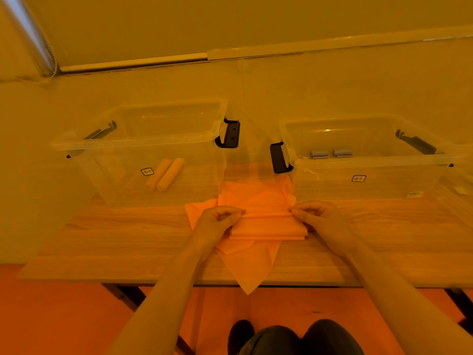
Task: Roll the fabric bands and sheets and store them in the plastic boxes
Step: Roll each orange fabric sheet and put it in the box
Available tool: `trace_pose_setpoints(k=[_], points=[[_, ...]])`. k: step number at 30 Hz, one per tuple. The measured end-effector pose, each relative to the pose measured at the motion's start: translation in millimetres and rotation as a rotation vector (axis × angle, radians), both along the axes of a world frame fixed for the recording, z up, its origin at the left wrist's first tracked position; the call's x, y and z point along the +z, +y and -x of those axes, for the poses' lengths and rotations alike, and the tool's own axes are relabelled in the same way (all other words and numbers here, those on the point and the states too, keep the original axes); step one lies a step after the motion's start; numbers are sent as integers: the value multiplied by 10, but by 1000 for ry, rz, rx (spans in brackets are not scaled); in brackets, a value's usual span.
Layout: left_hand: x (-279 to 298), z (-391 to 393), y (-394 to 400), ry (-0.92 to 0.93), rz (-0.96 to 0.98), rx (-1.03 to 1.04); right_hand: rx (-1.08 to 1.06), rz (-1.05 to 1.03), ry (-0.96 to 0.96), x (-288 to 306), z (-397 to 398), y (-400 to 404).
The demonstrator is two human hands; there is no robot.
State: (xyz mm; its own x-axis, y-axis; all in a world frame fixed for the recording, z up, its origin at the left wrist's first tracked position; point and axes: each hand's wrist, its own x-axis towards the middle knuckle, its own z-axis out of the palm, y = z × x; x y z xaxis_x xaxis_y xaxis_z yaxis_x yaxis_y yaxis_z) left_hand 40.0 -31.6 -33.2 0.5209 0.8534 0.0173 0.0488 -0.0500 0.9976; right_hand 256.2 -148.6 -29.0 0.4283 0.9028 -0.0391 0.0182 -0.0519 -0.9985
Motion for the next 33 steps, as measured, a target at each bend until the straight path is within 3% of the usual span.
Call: trace_pose_setpoints(k=[10,33], points=[[-24,-37,49,89,-89,14,21,13,-18,-33,-29,11],[-55,6,57,-40,-15,5,8,-67,57,-91,-57,29]])
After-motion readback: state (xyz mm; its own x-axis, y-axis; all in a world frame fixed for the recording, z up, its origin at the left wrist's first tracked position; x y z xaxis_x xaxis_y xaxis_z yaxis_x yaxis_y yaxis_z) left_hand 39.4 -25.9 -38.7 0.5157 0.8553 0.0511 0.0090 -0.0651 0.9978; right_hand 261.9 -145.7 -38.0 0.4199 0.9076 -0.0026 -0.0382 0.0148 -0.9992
